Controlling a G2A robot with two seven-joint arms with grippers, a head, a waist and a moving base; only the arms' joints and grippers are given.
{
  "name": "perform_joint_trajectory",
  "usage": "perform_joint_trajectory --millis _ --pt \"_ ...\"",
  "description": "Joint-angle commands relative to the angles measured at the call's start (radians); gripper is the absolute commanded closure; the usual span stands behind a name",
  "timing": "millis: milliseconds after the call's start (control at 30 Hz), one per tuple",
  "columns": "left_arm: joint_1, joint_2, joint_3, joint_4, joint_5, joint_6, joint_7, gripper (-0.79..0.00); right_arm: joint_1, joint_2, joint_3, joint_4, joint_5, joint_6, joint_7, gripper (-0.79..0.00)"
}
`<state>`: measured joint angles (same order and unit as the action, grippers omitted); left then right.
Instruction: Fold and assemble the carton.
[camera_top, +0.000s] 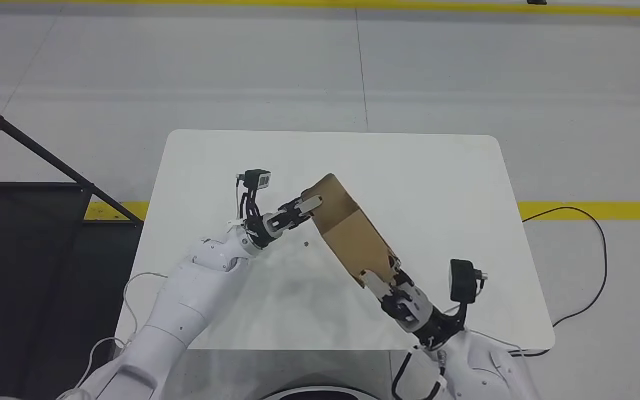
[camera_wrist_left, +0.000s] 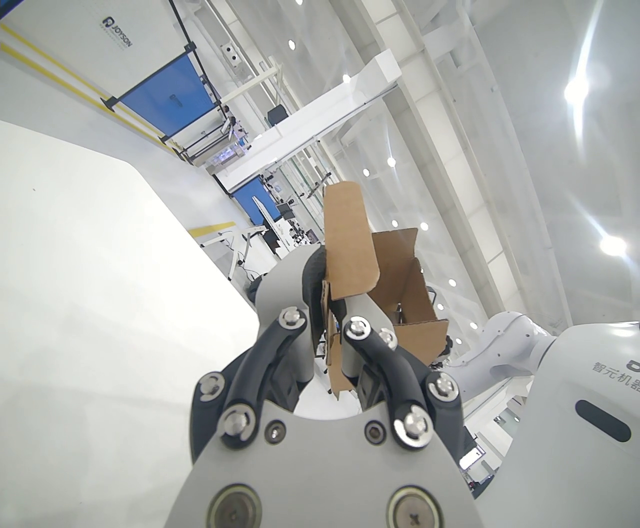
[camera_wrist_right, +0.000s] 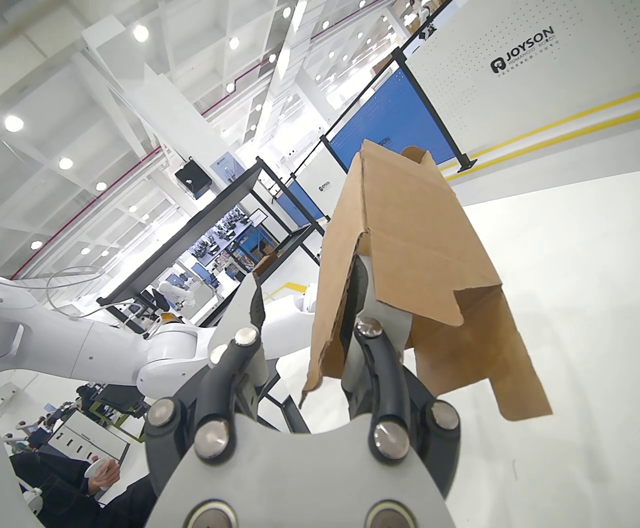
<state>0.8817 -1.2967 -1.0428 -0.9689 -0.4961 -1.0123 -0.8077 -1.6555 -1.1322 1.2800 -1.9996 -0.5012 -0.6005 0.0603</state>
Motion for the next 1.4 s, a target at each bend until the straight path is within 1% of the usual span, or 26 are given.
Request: perform_joint_trajectory --millis 0,167,300,333,433,500,800,833,867,900,933,967,1000,1033,1167,1367 --pt "0.000 0.000 0.000 -0.001 0.000 0.000 0.000 0.000 -0.001 0.000 0.002 0.000 0.003 0.003 -0.001 -0.348" --pt "0.001 0.000 -0.002 -0.003 -0.003 0.000 0.000 0.000 -0.001 -0.001 0.004 0.002 0.012 0.011 0.004 -0.320" --pt "0.003 0.000 -0.005 -0.005 -0.004 0.000 0.000 0.000 0.001 -0.002 0.003 0.004 0.022 0.021 0.013 -0.234" --pt "0.003 -0.001 -0.005 -0.006 -0.004 0.000 0.000 0.000 0.002 -0.002 0.003 0.005 0.025 0.022 0.014 -0.188" --pt "0.005 -0.001 -0.007 -0.009 -0.004 0.000 0.000 0.000 0.005 -0.003 0.003 0.007 0.032 0.024 0.018 -0.095" --pt "0.005 -0.001 -0.007 -0.010 -0.004 0.000 0.000 0.000 0.006 -0.003 0.003 0.007 0.033 0.024 0.021 0.000" --pt "0.007 0.000 -0.008 -0.017 -0.005 0.000 0.000 0.000 0.005 -0.004 0.006 0.007 0.045 0.027 0.030 0.000" --pt "0.008 0.001 -0.007 -0.018 -0.006 0.000 0.000 -0.058 0.005 -0.004 0.006 0.007 0.048 0.027 0.033 0.000" --pt "0.008 0.001 -0.007 -0.019 -0.008 0.000 0.000 -0.243 0.006 -0.004 0.008 0.007 0.052 0.027 0.037 0.000" --pt "0.008 0.001 -0.007 -0.020 -0.008 0.000 0.000 -0.342 0.007 -0.004 0.010 0.007 0.057 0.028 0.041 0.000" --pt "0.008 0.002 -0.006 -0.021 -0.006 0.000 0.000 -0.480 0.008 -0.003 0.012 0.007 0.064 0.029 0.044 0.000" --pt "0.008 0.004 -0.005 -0.023 0.003 0.000 0.000 -0.637 0.009 -0.003 0.016 0.008 0.069 0.030 0.050 0.000" --pt "0.009 0.006 -0.005 -0.025 0.007 0.000 0.000 -0.757 0.009 -0.002 0.020 0.008 0.075 0.033 0.058 0.000" --pt "0.011 0.008 -0.005 -0.029 0.009 0.000 0.000 -0.785 0.010 -0.002 0.025 0.007 0.081 0.036 0.064 0.000" --pt "0.021 0.022 -0.016 -0.050 0.033 0.000 0.000 -0.785 0.009 0.002 0.055 -0.002 0.106 0.051 0.098 0.000" --pt "0.061 0.055 -0.060 -0.100 0.046 0.000 0.000 -0.785 -0.001 0.014 0.123 -0.014 0.201 0.038 0.203 0.000"
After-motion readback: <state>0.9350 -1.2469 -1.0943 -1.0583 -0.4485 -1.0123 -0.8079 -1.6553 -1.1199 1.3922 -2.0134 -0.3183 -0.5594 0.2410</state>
